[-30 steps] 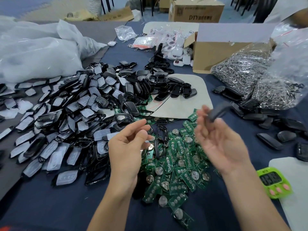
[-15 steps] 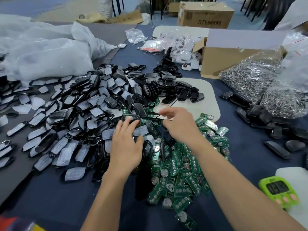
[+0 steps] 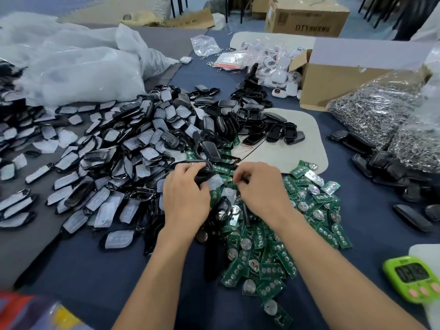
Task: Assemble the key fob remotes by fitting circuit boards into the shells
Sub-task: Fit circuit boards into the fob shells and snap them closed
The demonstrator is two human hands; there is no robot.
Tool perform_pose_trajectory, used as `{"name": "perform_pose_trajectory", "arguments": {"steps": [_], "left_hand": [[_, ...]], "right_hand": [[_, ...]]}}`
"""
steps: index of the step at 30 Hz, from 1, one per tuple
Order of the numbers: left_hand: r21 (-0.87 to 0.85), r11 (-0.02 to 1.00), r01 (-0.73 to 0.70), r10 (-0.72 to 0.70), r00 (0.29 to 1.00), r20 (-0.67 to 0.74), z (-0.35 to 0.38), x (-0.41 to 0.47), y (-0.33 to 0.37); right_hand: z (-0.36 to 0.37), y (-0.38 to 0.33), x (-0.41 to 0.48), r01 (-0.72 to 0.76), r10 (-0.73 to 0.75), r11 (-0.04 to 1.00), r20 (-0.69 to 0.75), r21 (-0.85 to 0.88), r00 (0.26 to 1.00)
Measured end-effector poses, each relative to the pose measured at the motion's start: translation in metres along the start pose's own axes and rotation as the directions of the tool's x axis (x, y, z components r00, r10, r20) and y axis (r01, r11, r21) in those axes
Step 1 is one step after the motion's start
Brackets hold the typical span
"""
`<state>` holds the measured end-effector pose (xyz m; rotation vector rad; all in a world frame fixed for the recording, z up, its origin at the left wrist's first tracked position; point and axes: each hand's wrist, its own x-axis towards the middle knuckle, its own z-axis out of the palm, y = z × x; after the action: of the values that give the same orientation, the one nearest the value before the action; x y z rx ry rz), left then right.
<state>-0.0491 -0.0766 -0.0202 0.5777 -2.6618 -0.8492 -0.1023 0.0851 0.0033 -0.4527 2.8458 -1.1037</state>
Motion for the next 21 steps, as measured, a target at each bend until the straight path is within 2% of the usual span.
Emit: {"name": "perform_pose_trajectory", "arguments": {"steps": [5,7,8,10,12,14,15,17,19,21], "left_hand": [[-0.037,0.999,0.035,-0.037,0.996,-0.076,-0.01,0.008,-0.002],[-0.209,0.976,0.058,-0.081,0.991,-0.105,-0.014,0.006,-0.001],[-0.343,0.936,0.079,-0.109,0.992,-0.067,-0.016,0.006,0.0],[-0.597,0.792,0.123,-0.088,0.992,0.088,-0.018,0.004,0.005],[-0.71,0.685,0.163,-0.021,0.979,0.204,-0.02,0.002,0.009],[-0.734,0.649,0.201,0.004,0.964,0.267,-0.02,-0.001,0.009],[-0.728,0.651,0.213,-0.003,0.96,0.278,-0.02,-0.002,0.008],[-0.629,0.754,0.187,-0.032,0.968,0.249,-0.017,-0.001,0.005],[-0.46,0.881,0.108,-0.013,0.979,0.204,-0.017,0.002,0.006],[-0.363,0.931,0.042,0.03,0.981,0.19,-0.02,0.006,0.006]], "right_hand": [[-0.009,0.009,-0.007,-0.071,0.069,0.991,-0.019,-0.114,0.997],[-0.012,0.004,-0.01,-0.105,0.106,0.992,-0.01,0.071,0.994],[-0.013,0.001,-0.012,-0.132,0.129,0.965,0.027,0.228,0.991],[-0.014,-0.006,-0.014,-0.194,0.143,0.845,0.139,0.498,0.98],[-0.014,-0.01,-0.016,-0.184,0.11,0.807,0.163,0.561,0.98],[-0.014,-0.012,-0.018,-0.169,0.116,0.804,0.129,0.57,0.985],[-0.015,-0.011,-0.018,-0.187,0.137,0.781,0.13,0.595,0.982],[-0.016,-0.007,-0.02,-0.235,0.184,0.756,0.147,0.61,0.972],[-0.016,-0.001,-0.021,-0.245,0.217,0.833,0.115,0.497,0.97],[-0.016,0.006,-0.023,-0.224,0.213,0.933,0.07,0.282,0.975]]}}
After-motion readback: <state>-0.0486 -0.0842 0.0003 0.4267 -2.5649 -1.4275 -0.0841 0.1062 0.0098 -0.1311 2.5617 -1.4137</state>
